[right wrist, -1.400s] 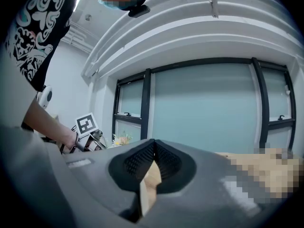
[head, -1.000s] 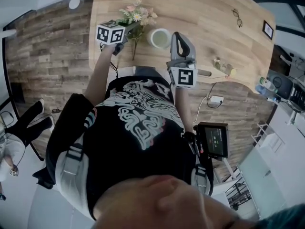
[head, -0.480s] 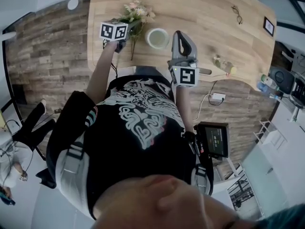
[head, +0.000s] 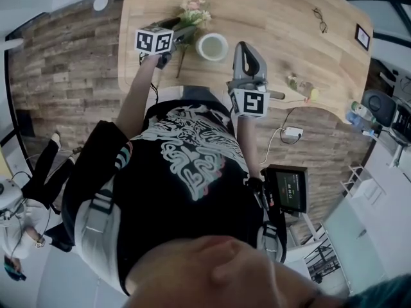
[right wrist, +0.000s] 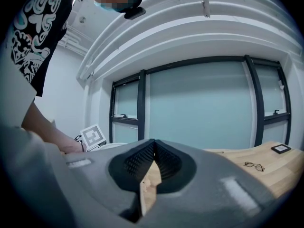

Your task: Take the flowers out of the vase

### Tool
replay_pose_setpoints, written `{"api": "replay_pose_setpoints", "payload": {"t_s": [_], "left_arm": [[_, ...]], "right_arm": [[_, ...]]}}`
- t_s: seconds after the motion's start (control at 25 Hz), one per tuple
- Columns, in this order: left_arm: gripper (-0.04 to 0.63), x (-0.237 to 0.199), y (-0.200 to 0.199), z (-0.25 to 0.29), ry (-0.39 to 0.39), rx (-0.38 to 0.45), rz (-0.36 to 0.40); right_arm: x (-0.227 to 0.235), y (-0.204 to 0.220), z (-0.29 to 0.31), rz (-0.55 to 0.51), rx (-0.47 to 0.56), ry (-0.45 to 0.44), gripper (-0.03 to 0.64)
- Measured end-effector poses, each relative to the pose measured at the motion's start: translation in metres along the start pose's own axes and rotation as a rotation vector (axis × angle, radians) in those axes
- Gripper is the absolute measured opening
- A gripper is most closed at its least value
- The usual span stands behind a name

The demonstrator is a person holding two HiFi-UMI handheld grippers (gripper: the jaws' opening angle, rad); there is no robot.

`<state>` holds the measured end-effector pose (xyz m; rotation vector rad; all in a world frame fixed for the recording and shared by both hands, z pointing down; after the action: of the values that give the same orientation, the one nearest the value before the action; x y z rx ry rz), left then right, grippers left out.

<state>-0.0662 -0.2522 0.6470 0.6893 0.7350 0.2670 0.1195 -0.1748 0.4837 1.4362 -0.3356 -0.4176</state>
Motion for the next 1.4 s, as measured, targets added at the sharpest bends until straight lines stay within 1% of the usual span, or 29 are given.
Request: {"api": "replay_pose_setpoints", "payload": {"t_s": [0.08, 0.16, 0.24, 0.32, 0.4, 0.48, 0.6, 0.72, 0.84, 0.92, 1.0, 1.04, 1.16, 1.24, 1.32, 1.36, 1.4], "left_arm": [[0.244, 0.000, -0.004, -0.006, -0.016, 0.027, -0.002], [0.223, 0.007, -0.006, -0.017, -0.017, 0.057, -0.002], [0.123, 0.020, -0.005, -0.040, -0.023, 0.101, 0.011], [-0.011, 0.040, -0.003, -0.070, -0.022, 0.168, 0.036], [-0.011, 0.072, 0.003, -0.106, -0.002, 0.247, 0.067], [-0.011, 0.099, 0.007, -0.144, -0.014, 0.323, 0.115], [-0.011, 0.115, 0.004, -0.181, -0.074, 0.420, 0.188], [-0.011, 0.118, -0.007, -0.194, -0.108, 0.499, 0.223], [-0.011, 0.133, -0.008, -0.203, -0.116, 0.529, 0.262], [-0.011, 0.145, -0.006, -0.212, -0.126, 0.540, 0.294], [-0.011, 0.156, -0.007, -0.224, -0.147, 0.572, 0.332], [-0.011, 0.161, -0.009, -0.233, -0.171, 0.598, 0.359], [-0.011, 0.174, -0.017, -0.266, -0.279, 0.670, 0.472], [-0.011, 0.181, -0.020, -0.277, -0.321, 0.669, 0.525], [-0.011, 0.185, -0.018, -0.278, -0.338, 0.655, 0.543], [-0.011, 0.186, -0.016, -0.280, -0.334, 0.668, 0.536], [-0.011, 0.188, -0.012, -0.284, -0.322, 0.699, 0.517]], "right_arm": [[0.003, 0.000, -0.002, -0.003, -0.009, 0.005, 0.000], [0.004, -0.001, -0.010, -0.009, -0.017, 0.022, 0.000], [-0.003, -0.009, -0.026, -0.007, -0.001, 0.025, 0.000], [-0.018, -0.025, -0.051, 0.015, 0.054, 0.008, 0.000], [-0.036, -0.043, -0.083, 0.026, 0.114, -0.002, 0.000], [-0.057, -0.057, -0.112, -0.008, 0.130, -0.002, 0.000], [-0.076, -0.060, -0.123, -0.034, 0.105, 0.015, 0.000], [-0.076, -0.049, -0.117, -0.042, 0.041, 0.048, 0.000], [-0.077, -0.047, -0.123, -0.033, 0.019, 0.051, 0.000], [-0.080, -0.050, -0.127, -0.029, 0.021, 0.035, 0.000], [-0.083, -0.055, -0.128, -0.026, 0.030, 0.021, 0.000], [-0.085, -0.057, -0.127, -0.025, 0.034, 0.015, 0.000], [-0.093, -0.060, -0.126, -0.023, 0.040, -0.006, -0.001], [-0.095, -0.060, -0.128, -0.028, 0.042, -0.016, -0.002], [-0.094, -0.060, -0.129, -0.032, 0.044, -0.021, -0.002], [-0.094, -0.060, -0.130, -0.032, 0.046, -0.025, -0.002], [-0.095, -0.059, -0.130, -0.032, 0.049, -0.029, -0.002]]}}
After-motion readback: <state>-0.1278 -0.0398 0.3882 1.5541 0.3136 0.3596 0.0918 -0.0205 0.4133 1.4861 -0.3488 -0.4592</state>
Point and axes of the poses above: the fingertips, and each gripper's own axes: z forward along the fingers, x to its right, y out of its underside, the point moved 3 cm from there along -z, backward along the fingers, and after that the axes turned 1 degree about x, right-handed, at the moved point
